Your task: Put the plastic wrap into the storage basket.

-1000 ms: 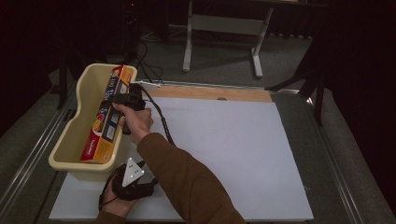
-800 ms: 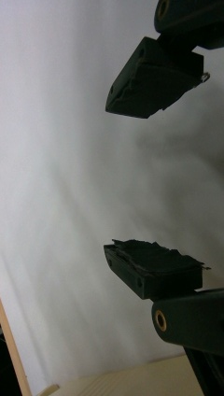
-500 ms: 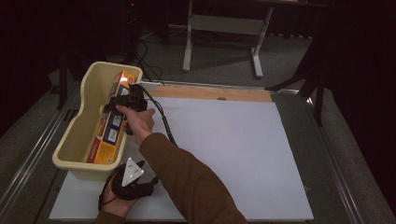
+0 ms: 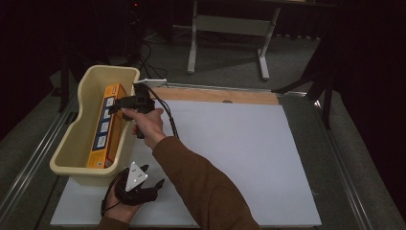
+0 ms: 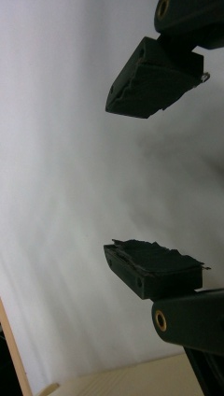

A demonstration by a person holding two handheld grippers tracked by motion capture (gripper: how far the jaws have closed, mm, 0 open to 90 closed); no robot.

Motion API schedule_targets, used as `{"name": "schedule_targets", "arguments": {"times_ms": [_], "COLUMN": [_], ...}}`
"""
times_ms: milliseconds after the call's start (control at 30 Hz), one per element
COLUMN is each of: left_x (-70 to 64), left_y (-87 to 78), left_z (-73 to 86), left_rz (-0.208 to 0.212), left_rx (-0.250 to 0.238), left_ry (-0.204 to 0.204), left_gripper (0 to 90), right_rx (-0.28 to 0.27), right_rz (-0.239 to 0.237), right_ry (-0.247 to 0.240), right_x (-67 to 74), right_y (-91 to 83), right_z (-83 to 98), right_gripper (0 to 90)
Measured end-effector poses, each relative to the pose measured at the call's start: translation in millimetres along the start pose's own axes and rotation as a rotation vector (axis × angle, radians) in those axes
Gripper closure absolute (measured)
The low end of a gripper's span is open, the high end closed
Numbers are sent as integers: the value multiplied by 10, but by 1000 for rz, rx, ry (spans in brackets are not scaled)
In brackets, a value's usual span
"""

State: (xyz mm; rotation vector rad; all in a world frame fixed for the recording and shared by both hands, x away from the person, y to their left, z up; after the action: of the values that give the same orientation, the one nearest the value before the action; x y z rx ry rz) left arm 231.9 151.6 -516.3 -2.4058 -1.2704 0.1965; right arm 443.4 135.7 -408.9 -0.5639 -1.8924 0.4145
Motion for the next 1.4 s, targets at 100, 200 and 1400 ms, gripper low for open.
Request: {"name": "schedule_targets", "arguments": {"times_ms": [100, 200, 1400], "left_x": [2, 2, 2], "left_y": [2, 1, -10], "left_z": [0, 0, -4], "left_rz": [-2, -3, -13], "left_rx": [0, -1, -5], "left_ry": [2, 2, -17], "left_gripper": [273, 273, 273], "right_rx": [-10, -18, -145], "right_rz": [-1, 22, 265], "right_ry": [-49, -173, -723], "right_x": [-3, 13, -1235], "right_y": [-27, -58, -1838], "right_z": [10, 49, 851], "right_gripper": [325, 315, 278]}}
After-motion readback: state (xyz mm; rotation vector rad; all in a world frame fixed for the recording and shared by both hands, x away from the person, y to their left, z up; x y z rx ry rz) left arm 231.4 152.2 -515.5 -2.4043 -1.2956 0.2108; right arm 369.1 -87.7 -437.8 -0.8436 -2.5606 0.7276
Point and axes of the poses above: each handheld gripper's, and its own axes: y roughly forward along the jaws, z roughly out of its underside, x roughly to its left, the point moved 2 cm from there along y, roughly forward along the jaws, and after that the axes turned 9 degrees about -x, right-handed, at the moved point
